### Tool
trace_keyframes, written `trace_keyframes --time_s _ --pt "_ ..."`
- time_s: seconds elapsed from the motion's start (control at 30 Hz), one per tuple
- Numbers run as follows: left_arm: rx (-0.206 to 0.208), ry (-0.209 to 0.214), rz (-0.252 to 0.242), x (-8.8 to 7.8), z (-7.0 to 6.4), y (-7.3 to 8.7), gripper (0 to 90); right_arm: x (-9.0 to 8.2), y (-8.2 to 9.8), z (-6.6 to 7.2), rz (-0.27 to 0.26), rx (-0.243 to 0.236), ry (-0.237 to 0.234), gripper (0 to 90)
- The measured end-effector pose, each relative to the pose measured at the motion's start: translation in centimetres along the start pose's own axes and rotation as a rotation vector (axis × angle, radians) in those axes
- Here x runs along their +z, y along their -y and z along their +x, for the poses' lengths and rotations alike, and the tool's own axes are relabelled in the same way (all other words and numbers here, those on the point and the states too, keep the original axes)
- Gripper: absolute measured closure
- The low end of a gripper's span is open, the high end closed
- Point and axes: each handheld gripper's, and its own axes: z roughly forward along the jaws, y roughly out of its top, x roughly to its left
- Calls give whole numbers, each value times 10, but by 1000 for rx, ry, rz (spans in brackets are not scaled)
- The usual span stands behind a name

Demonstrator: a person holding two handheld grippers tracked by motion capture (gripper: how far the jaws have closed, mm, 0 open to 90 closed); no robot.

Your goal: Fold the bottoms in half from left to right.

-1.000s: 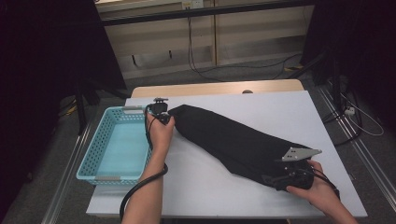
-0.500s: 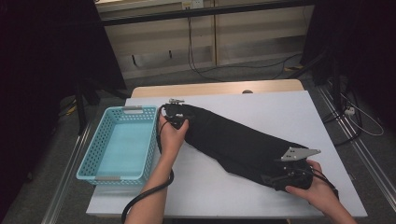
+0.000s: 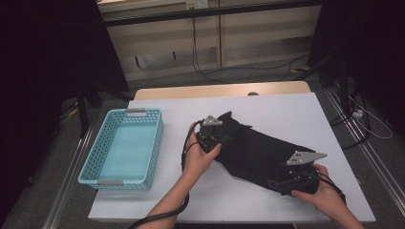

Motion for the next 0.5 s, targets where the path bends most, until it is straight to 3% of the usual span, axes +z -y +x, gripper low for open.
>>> trace_keyframes --time_s 0.17,0.33,0.4,0.5 --pt "50 55 53 12 -24 6 860 2 -2 2 -3 -14 15 203" --pt "42 91 66 12 -27 9 817 7 -6 4 -23 -30 43 210" --pt "35 106 59 9 -26 10 730 9 -10 5 -35 -36 55 217" --pt "25 92 34 1 -23 8 539 13 -17 7 -59 -39 56 237"
